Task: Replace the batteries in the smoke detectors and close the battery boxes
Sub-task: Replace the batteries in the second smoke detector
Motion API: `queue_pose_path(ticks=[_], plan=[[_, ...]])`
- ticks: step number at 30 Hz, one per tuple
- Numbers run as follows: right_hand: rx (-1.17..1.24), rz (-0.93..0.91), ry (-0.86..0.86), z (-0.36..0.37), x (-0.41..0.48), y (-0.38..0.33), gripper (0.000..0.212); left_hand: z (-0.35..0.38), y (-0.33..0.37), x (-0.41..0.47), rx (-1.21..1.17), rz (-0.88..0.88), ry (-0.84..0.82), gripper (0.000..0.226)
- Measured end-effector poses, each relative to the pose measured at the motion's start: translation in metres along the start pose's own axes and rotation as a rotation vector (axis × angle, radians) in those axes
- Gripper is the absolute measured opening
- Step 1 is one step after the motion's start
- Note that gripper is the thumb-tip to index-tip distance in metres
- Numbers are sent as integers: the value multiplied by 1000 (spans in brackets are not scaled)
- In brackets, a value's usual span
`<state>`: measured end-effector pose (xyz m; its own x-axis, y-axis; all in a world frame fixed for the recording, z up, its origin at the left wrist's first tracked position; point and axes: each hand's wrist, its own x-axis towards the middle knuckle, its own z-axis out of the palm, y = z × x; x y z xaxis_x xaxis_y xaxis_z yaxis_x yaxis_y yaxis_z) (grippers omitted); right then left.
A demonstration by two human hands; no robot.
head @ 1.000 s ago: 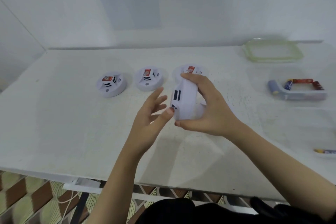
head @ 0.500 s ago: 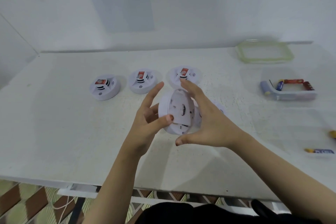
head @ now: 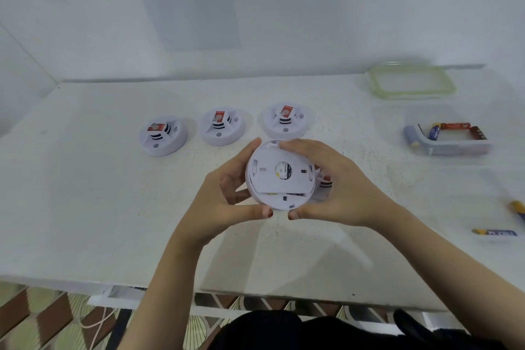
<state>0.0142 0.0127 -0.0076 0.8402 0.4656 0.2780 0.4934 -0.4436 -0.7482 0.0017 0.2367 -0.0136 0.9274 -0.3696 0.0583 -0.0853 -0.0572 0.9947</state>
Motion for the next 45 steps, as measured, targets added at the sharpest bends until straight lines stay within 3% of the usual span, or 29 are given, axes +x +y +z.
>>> queue_pose_path(ticks=[8, 13, 17, 24, 35, 40, 45], plan=[[-8, 13, -56, -3, -2, -1, 92, 2, 1, 1, -35, 7, 30, 90], [55, 2, 9, 0, -1, -3, 68, 2, 2, 1, -62, 15, 23, 89], [162, 71, 19, 0, -1, -4, 61, 2, 0, 0, -73, 5, 12, 90], [228, 76, -129, -11, 3, -8, 60, 4, -2, -2, -62, 8, 16, 90], [99, 120, -297, -19, 8, -11, 69, 8, -3, -3, -43, 13, 1, 83], [46, 129, -211, -16, 7, -8, 69, 7, -3, -3, 114, -2, -46, 94], [15, 141, -116, 6, 2, -5, 67, 19, -14, -8, 313, 37, 54, 113]])
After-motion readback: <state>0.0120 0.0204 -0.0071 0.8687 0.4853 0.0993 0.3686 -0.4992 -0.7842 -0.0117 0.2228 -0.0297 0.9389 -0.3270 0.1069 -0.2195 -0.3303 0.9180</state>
